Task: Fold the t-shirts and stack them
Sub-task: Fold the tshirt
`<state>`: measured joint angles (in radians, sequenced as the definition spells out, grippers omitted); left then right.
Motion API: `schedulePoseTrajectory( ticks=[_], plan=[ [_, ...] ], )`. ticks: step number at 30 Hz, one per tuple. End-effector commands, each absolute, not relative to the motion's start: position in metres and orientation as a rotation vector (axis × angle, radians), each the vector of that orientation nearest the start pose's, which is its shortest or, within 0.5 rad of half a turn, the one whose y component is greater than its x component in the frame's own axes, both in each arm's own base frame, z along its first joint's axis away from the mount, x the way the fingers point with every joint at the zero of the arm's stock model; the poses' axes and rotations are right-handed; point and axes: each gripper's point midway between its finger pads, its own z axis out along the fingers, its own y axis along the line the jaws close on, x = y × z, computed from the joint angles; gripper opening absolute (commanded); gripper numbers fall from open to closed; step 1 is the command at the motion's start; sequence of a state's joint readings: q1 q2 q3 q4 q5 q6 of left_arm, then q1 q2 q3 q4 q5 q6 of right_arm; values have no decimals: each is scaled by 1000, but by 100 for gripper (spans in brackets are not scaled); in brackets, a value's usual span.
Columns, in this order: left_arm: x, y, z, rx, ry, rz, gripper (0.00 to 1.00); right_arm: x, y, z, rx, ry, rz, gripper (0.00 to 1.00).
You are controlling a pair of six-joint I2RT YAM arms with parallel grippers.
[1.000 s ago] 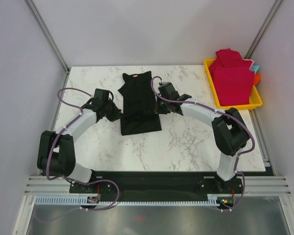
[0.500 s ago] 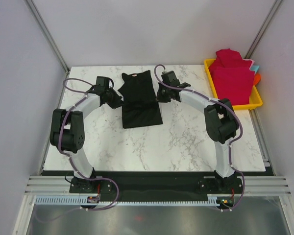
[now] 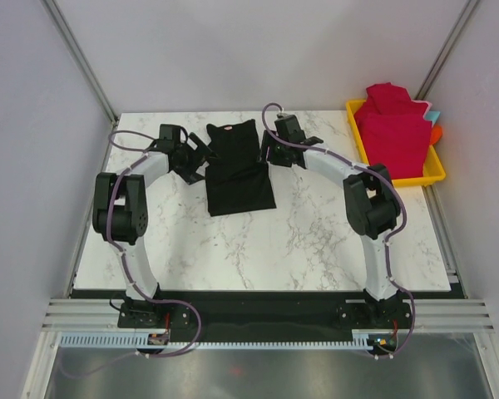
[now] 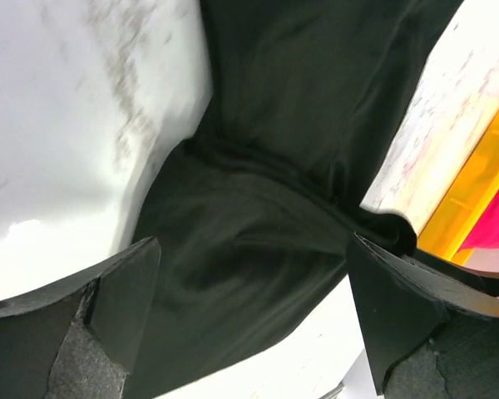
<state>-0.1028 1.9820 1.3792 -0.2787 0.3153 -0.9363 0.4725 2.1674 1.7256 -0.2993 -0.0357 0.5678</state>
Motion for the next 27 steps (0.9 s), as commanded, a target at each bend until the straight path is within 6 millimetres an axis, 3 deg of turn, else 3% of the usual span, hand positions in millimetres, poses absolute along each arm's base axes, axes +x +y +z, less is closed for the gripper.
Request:
schedulePoseTrajectory(
  ticks=[1,2,3,4,5,6,7,8,9,10,13,16,21,27],
  plan=[
    [463,-136,106,-800,2352,-835,100,492,269,123,108,2283,531,68],
    [452,-134,97,-803,2373,-815,100,482,265,111,107,2296,533,69],
    [447,-134,98,-781,2377,-809,100,476,262,127,109,2267,541,69],
    [441,-134,107,-762,2362,-813,99,470,259,127,110,2266,540,70],
    [428,-134,97,-766,2391,-802,98,459,253,114,110,2289,531,70],
    [422,-135,98,-732,2392,-802,98,453,252,121,102,2276,551,71],
    [414,-136,106,-706,2381,-812,98,447,249,117,109,2286,547,70],
    [400,-136,94,-709,2407,-802,97,434,248,102,96,2325,562,70],
    [396,-141,95,-668,2389,-815,97,426,253,102,82,2330,610,68],
    [390,-141,94,-661,2384,-814,94,414,252,87,84,2365,621,65],
    [362,-137,75,-672,2409,-790,91,401,258,80,75,2376,679,62],
    [351,-139,66,-669,2419,-806,83,390,261,78,57,2382,696,58],
    [343,-145,46,-633,2450,-839,79,384,270,62,37,2391,712,55],
    [343,-145,48,-603,2454,-842,67,377,275,38,52,2455,723,49]
  ],
)
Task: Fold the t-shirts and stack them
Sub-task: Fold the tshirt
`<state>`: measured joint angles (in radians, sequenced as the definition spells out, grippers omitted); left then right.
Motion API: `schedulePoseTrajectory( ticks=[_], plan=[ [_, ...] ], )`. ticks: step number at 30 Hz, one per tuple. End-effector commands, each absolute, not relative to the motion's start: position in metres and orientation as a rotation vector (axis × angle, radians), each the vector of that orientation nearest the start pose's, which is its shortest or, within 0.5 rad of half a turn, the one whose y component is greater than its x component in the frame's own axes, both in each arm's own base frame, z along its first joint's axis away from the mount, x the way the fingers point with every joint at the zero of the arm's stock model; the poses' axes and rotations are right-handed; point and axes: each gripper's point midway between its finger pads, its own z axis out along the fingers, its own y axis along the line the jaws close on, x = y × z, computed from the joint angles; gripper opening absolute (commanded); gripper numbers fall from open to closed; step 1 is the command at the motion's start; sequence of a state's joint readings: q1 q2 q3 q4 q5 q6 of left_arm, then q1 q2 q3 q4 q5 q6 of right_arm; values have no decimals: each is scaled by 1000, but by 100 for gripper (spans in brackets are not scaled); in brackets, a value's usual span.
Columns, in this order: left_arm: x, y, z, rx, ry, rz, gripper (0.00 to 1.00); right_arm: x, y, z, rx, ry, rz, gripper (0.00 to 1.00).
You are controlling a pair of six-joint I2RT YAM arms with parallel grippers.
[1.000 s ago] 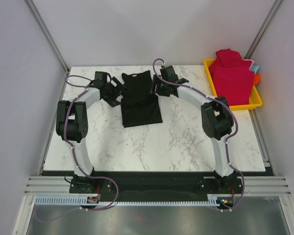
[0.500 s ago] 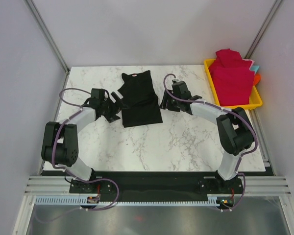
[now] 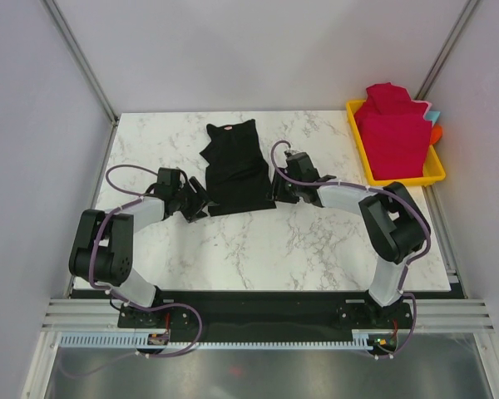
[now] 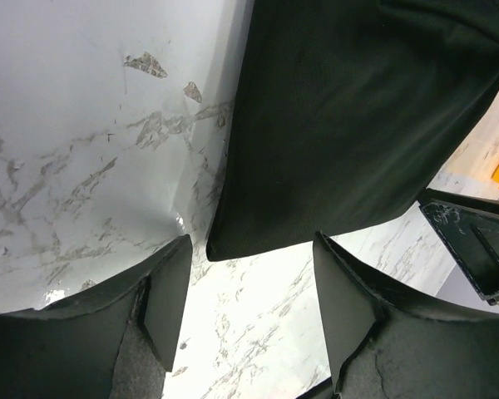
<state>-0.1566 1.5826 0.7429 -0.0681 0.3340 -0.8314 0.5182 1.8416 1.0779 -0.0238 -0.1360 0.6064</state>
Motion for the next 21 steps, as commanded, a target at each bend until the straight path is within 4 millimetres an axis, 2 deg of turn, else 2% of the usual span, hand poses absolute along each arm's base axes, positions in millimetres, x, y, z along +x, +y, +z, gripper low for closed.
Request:
schedulePoseTrajectory(
  ticks=[1,5,7,10,18,21],
  plan=[
    [341,-144,49,-606,2451,-833,66,375,272,33,66,2473,708,48],
    [333,-140,43,-627,2473,-804,64,370,263,17,115,2534,641,48],
    [330,-139,40,-646,2480,-797,64,370,261,17,120,2529,630,47],
    [326,-135,33,-668,2496,-766,64,368,259,15,133,2536,624,40],
    [319,-134,16,-681,2544,-733,51,359,275,19,110,2544,733,5],
    [320,-135,14,-682,2549,-725,47,355,276,20,100,2543,732,0]
  ],
)
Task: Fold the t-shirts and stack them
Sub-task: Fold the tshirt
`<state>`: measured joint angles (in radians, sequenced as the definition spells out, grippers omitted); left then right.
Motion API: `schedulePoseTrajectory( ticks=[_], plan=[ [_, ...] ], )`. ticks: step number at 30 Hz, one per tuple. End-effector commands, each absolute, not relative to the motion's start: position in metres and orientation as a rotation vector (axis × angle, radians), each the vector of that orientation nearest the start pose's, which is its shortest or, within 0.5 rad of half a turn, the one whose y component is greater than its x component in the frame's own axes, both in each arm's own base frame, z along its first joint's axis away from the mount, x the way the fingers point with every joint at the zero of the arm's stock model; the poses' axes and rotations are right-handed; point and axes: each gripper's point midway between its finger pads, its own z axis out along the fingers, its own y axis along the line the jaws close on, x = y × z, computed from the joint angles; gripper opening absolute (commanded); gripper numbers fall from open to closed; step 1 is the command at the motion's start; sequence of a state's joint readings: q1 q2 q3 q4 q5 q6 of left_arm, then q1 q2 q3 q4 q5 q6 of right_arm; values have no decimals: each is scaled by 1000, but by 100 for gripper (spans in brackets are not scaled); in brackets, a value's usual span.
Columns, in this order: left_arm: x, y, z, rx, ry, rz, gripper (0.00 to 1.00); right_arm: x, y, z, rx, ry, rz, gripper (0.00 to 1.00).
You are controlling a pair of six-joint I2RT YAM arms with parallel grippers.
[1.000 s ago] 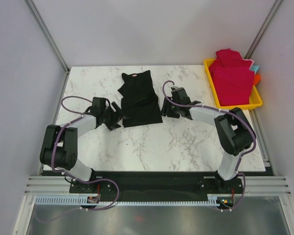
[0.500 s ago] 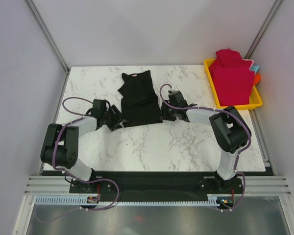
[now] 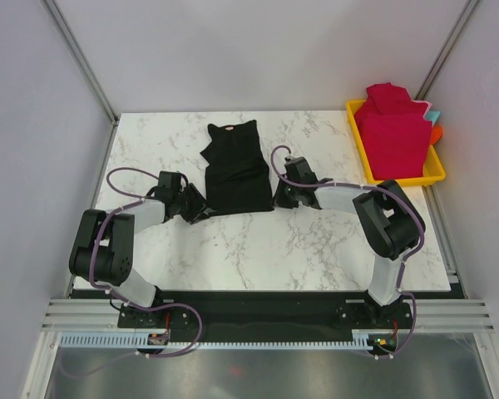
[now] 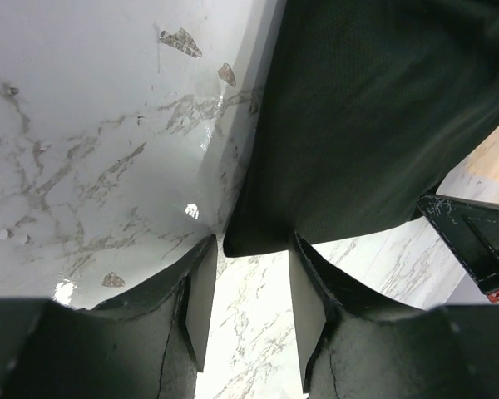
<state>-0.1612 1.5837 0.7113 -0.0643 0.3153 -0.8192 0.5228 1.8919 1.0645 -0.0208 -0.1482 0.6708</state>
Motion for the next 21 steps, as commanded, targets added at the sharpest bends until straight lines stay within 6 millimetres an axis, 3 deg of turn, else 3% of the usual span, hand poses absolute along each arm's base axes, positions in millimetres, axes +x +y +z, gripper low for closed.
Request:
schedulePoseTrajectory(
  ticks=[1,6,8,9,10,13,16,17,19,20,21],
  plan=[
    [320,-135,13,-676,2553,-721,47,355,277,21,97,2542,735,0],
    [319,-139,0,-682,2591,-721,42,357,283,26,87,2513,760,0],
    [320,-140,-2,-680,2594,-723,28,358,283,29,87,2506,764,0],
    [322,-139,-2,-679,2592,-717,9,357,283,28,86,2505,767,0],
    [322,-139,-5,-682,2598,-713,2,357,283,29,85,2501,771,0],
    [325,-141,-1,-658,2593,-726,2,356,288,40,63,2470,820,0],
    [332,-142,17,-618,2545,-741,2,357,295,57,34,2434,875,0],
    [340,-143,35,-590,2503,-752,2,360,298,67,16,2411,893,0],
    [341,-144,53,-558,2480,-763,2,362,301,93,-27,2355,929,0],
    [342,-144,76,-529,2422,-786,2,363,303,106,-51,2324,945,0],
    [341,-145,86,-512,2393,-796,2,362,303,115,-76,2296,945,0]
  ],
)
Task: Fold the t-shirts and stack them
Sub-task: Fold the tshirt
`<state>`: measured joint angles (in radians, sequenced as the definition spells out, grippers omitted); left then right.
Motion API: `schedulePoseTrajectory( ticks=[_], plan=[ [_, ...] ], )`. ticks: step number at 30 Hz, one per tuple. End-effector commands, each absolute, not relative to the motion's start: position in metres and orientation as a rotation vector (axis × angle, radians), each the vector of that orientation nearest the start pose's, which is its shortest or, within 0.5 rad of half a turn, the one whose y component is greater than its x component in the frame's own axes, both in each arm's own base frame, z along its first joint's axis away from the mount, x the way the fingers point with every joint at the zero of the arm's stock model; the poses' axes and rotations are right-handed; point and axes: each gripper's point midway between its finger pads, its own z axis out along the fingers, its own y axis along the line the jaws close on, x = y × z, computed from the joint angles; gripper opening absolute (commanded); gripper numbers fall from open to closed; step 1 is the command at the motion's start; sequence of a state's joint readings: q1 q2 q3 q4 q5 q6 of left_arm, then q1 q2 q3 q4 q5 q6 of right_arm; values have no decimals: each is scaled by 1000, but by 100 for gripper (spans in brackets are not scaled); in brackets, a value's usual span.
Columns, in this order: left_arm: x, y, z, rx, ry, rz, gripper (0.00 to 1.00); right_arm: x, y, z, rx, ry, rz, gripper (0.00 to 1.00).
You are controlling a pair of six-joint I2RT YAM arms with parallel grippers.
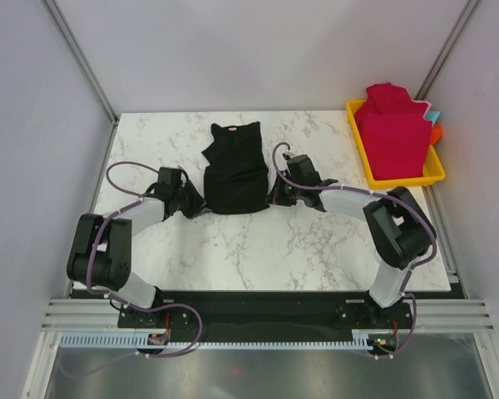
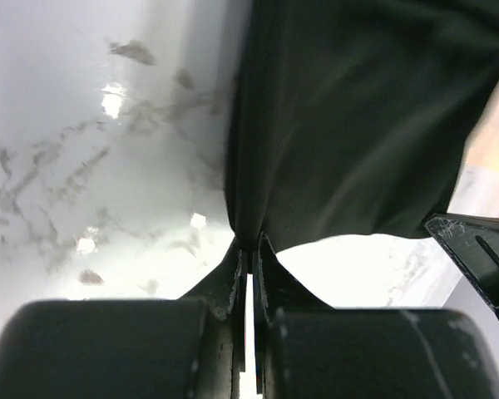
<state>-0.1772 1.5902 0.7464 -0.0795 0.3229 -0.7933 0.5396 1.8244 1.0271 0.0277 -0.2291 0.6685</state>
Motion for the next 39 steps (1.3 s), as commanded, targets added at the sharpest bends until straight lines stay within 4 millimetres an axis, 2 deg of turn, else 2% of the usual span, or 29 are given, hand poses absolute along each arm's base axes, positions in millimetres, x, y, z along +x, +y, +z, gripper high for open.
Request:
schedulePoseTrajectory(
  ticks=[1,2,4,8,10,11,13,14,15,17,19,20,21,22,28,31,36,39],
  plan=[
    [340,-145,95,-500,2370,-797,2,364,298,140,-74,2232,937,0],
    [336,-142,108,-489,2326,-794,2,361,292,142,-71,2222,917,0],
    [328,-141,111,-487,2326,-795,2,358,283,156,-58,2179,890,0],
    [304,-150,102,-468,2382,-879,2,337,284,130,-24,2272,946,0],
    [296,-151,106,-452,2373,-898,2,330,285,127,-8,2288,978,0],
    [287,-150,101,-452,2391,-896,2,324,284,124,-4,2290,1000,0],
    [278,-149,110,-419,2366,-901,2,317,282,136,-11,2263,1011,0],
    [268,-149,108,-416,2384,-911,2,310,280,134,-16,2277,1006,0],
    [262,-150,109,-401,2388,-919,2,305,278,143,-21,2260,1011,0],
    [250,-153,122,-358,2360,-960,2,290,274,135,-30,2295,997,0],
    [236,-157,133,-319,2343,-987,2,279,269,145,-35,2269,1008,0],
    [231,-159,137,-305,2341,-1000,2,272,265,138,-34,2283,1001,0],
    [226,-161,139,-304,2348,-1012,2,268,262,148,-37,2250,1012,0],
    [222,-165,144,-280,2339,-1038,2,260,257,141,-35,2271,1004,0],
    [210,-176,147,-242,2364,-1083,2,236,245,150,-38,2257,1018,0],
    [210,-177,149,-230,2356,-1079,2,232,242,157,-46,2238,1021,0],
    [211,-181,155,-215,2353,-1093,2,232,238,158,-38,2246,990,0],
    [217,-183,161,-216,2356,-1088,2,242,239,165,-25,2228,966,0]
  ],
)
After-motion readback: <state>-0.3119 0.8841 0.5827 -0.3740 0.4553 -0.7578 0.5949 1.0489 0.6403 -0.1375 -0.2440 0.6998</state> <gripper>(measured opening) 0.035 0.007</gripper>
